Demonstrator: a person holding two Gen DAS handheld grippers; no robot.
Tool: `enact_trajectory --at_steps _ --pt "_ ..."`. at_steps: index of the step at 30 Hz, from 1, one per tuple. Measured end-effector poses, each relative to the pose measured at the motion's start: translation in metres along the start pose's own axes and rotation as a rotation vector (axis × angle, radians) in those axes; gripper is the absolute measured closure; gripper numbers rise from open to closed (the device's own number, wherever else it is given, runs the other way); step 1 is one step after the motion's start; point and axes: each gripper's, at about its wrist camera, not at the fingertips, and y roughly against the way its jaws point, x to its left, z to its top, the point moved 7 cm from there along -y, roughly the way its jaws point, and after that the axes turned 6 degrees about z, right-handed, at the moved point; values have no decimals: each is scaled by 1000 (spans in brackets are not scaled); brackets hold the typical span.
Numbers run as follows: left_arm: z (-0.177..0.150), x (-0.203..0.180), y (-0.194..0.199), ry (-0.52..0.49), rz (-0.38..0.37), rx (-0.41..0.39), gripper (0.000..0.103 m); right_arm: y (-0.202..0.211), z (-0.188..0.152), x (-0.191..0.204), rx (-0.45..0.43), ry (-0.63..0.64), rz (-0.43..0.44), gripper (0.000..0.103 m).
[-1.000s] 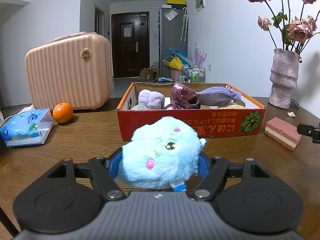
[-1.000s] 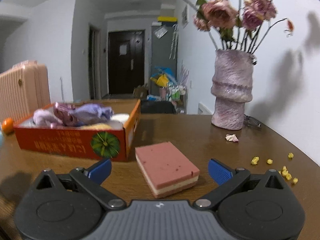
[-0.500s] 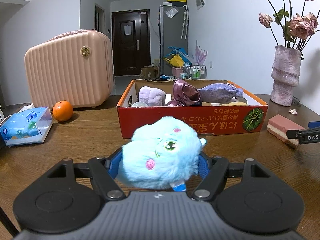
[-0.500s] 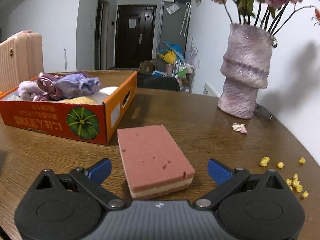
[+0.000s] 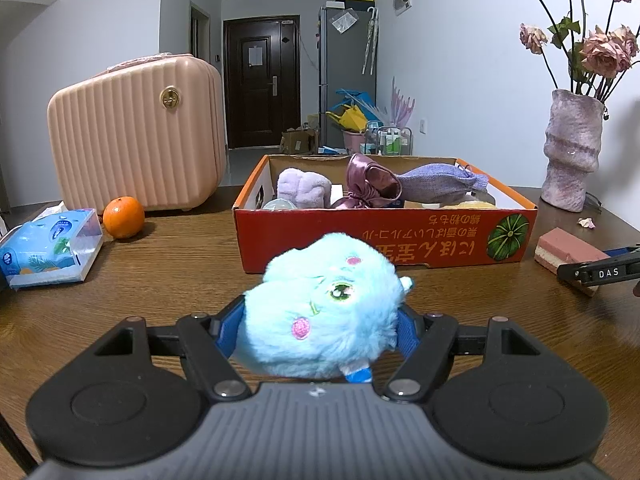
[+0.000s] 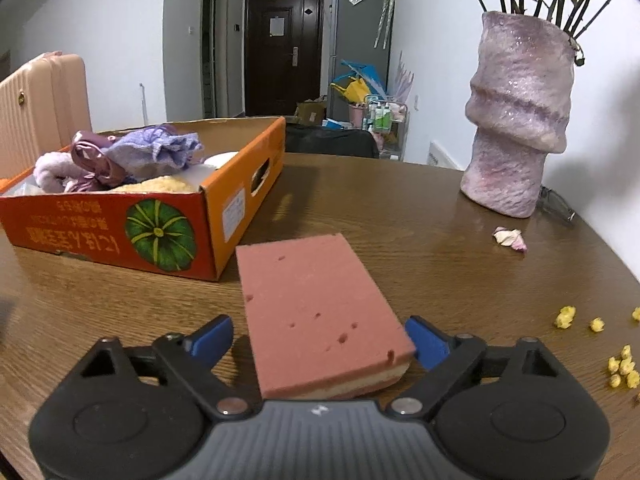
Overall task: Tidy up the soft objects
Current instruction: 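Grasp the pink sponge block with the right tool while the left tool holds the plush toy, then carry the plush toy and sponge block over the cardboard box with both tools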
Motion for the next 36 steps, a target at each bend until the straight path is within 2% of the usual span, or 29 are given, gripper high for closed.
enact_trajectory --at_steps 2,6,23,30,36 --pt "0 0 0 0 0 0 30 -1 -1 2 12 1 4 27" --pt "0 0 0 0 0 -1 30 4 -1 2 -11 -3 -4 29" --pt "2 2 -1 6 -2 -1 30 53 6 28 -224 -44 -22 31" --pt "5 4 2 13 -7 -10 30 73 7 49 -294 -56 8 31" --pt "6 4 4 19 -19 -14 30 80 6 78 -314 -33 48 31"
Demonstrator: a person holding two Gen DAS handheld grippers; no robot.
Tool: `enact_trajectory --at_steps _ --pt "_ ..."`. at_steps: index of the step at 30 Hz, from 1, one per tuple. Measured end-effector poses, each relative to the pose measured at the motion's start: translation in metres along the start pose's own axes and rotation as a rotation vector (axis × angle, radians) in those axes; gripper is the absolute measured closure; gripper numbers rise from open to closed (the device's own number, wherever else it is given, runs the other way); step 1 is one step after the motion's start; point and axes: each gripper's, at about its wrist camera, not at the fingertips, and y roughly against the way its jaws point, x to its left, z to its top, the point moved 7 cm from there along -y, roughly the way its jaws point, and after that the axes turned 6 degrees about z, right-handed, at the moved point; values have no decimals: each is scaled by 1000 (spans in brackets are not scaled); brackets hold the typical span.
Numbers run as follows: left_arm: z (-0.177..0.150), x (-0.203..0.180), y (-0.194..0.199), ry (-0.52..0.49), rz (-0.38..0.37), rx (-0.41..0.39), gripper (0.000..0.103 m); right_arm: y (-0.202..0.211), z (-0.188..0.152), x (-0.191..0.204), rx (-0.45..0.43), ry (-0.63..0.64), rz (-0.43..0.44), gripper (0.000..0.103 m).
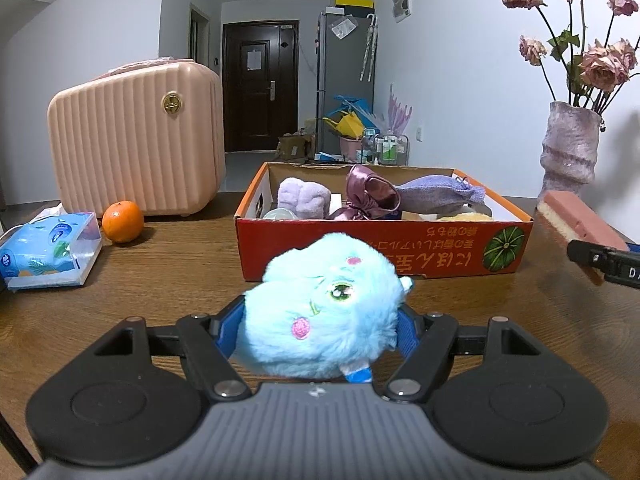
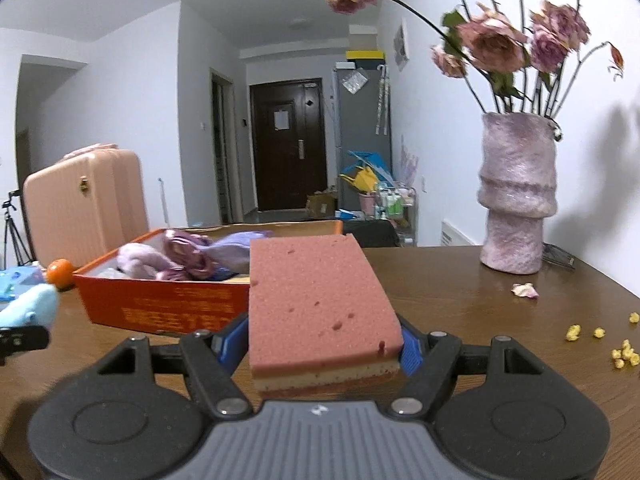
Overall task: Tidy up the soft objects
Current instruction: 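Carry the plush toy and sponge block over the cardboard box with both tools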
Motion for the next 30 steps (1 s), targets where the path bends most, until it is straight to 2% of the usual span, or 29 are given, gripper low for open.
enact_trajectory --at_steps 11,20,30 --pt "3 1 4 8 -8 -15 30 5 -2 39 -12 19 52 31" --pt "10 2 5 17 -6 -33 30 1 3 47 -41 8 44 31" --pt "36 2 -14 68 6 -62 30 -23 16 50 -73 -16 27 31"
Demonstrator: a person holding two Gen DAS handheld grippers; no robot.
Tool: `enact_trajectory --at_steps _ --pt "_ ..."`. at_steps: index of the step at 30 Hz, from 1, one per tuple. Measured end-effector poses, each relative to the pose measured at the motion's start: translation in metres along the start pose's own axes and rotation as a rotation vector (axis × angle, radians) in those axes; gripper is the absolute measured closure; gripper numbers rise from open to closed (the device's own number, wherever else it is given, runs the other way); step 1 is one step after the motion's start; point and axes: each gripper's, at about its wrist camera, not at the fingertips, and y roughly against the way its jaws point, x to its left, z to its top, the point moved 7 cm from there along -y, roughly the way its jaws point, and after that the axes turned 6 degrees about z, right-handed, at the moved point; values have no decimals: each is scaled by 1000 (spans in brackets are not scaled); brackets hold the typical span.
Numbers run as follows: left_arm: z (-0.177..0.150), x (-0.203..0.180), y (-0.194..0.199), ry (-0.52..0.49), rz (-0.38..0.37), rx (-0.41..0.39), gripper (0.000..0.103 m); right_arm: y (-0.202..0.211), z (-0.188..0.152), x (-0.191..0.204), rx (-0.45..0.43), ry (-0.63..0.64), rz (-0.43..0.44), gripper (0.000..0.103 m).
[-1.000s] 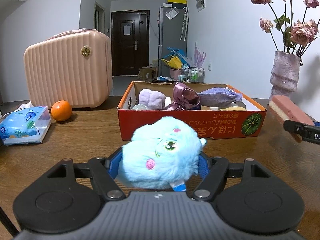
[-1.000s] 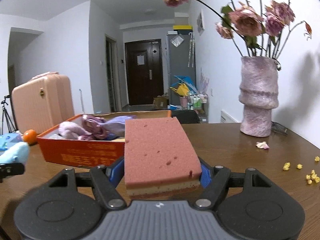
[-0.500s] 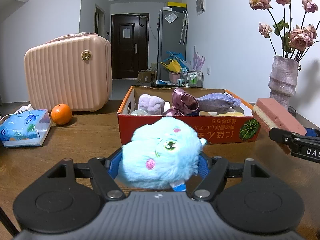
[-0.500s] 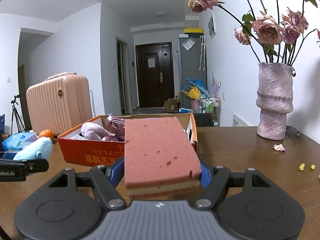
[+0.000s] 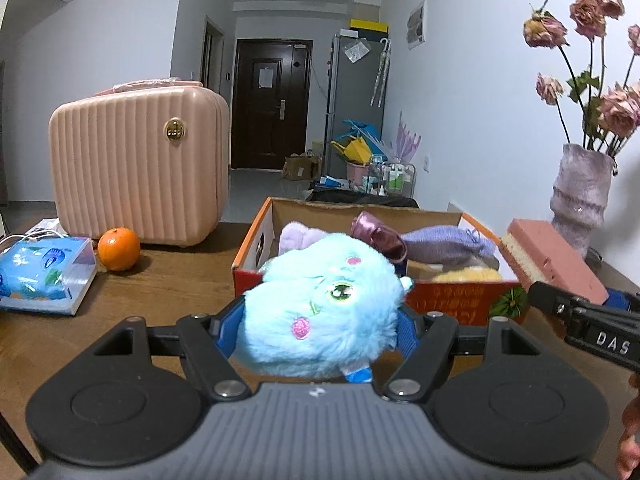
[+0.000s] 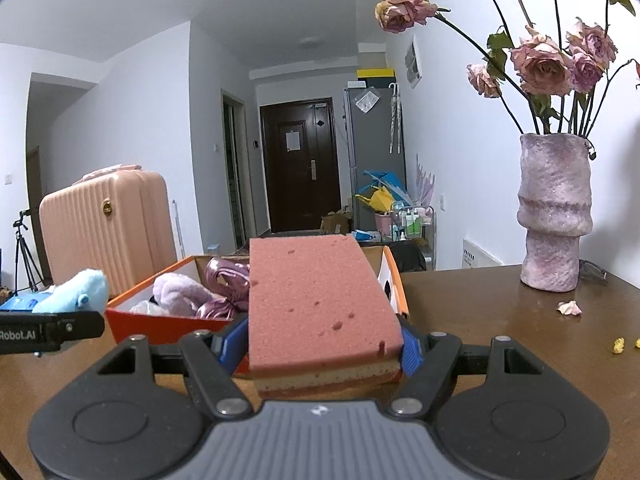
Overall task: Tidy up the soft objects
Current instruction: 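Carry the plush toy and sponge block over the cardboard box with both tools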
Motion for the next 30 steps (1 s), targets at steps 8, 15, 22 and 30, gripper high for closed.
enact_trajectory --at_steps 8,15,22,30 --pt "22 -6 -19 36 -14 -25 30 -27 10 4 -24 4 -4 31" --pt "38 -11 -39 58 -12 -41 30 -51 19 8 -37 17 4 31" --pt "53 -12 -60 80 -5 -50 30 -71 24 10 -48 24 9 31" --pt "62 -17 -81 86 1 -57 30 -93 31 9 -52 30 8 31"
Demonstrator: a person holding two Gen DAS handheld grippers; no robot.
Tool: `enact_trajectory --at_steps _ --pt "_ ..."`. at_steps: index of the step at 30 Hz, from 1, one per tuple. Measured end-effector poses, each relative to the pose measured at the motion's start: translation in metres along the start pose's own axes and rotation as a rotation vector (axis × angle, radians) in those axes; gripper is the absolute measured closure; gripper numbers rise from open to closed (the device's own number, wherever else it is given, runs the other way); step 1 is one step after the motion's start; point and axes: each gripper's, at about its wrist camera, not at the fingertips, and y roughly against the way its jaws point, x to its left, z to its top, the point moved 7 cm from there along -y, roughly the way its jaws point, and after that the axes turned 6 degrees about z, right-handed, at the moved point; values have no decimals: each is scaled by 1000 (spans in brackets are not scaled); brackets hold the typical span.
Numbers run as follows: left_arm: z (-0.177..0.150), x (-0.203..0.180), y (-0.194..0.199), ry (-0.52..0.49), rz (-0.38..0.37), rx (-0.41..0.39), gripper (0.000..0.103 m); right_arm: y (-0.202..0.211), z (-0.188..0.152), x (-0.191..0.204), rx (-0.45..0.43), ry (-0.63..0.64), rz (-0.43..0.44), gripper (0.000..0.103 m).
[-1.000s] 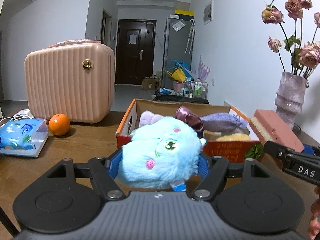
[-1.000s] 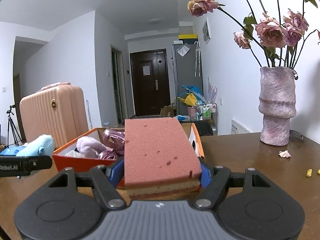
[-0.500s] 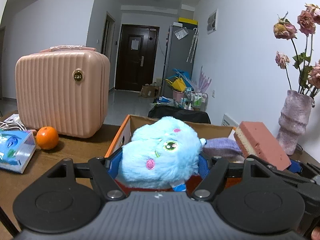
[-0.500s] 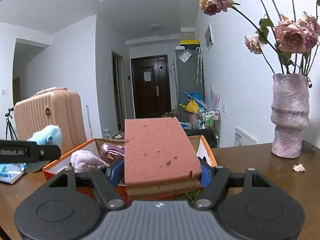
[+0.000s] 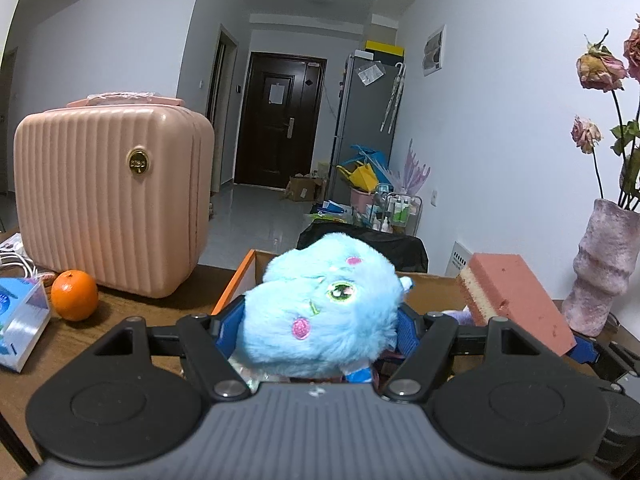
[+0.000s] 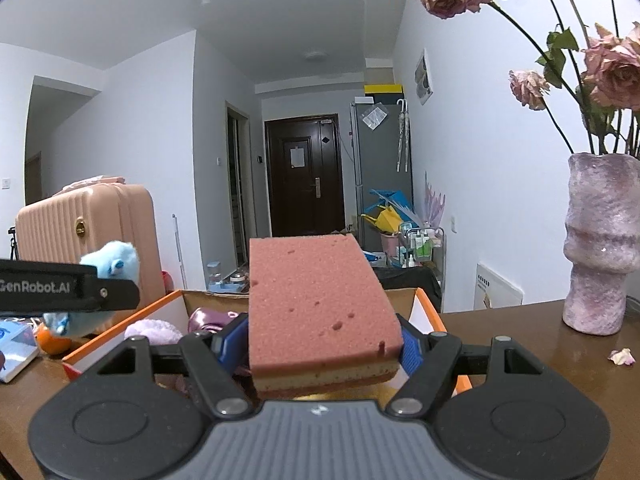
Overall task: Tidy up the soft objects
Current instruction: 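Carry the plush toy and sponge block over the cardboard box with both tools, then open the right tool to drop the sponge block while the left tool drops the plush toy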
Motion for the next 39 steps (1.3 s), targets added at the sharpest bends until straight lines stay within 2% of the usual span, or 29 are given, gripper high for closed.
enact_trajectory --at_steps 23,27,28,30,31,35,39 --pt "11 -16 -50 -6 26 -2 30 -55 9 -5 19 29 0 30" --pt "8 -14 -56 -10 35 15 25 -61 6 -5 50 40 2 28" --pt "8 -13 -58 -9 38 21 19 -62 5 -5 58 38 -1 29" --pt "7 -10 -60 -1 44 26 7 -63 3 -7 68 32 -9 12" --pt "7 -9 -60 8 47 26 0 -63 3 -8 64 29 -19 9" --pt "10 -1 -59 27 76 16 0 -60 3 -13 51 10 -40 0" --pt "9 5 -65 46 86 38 0 -59 3 -15 45 3 -49 0"
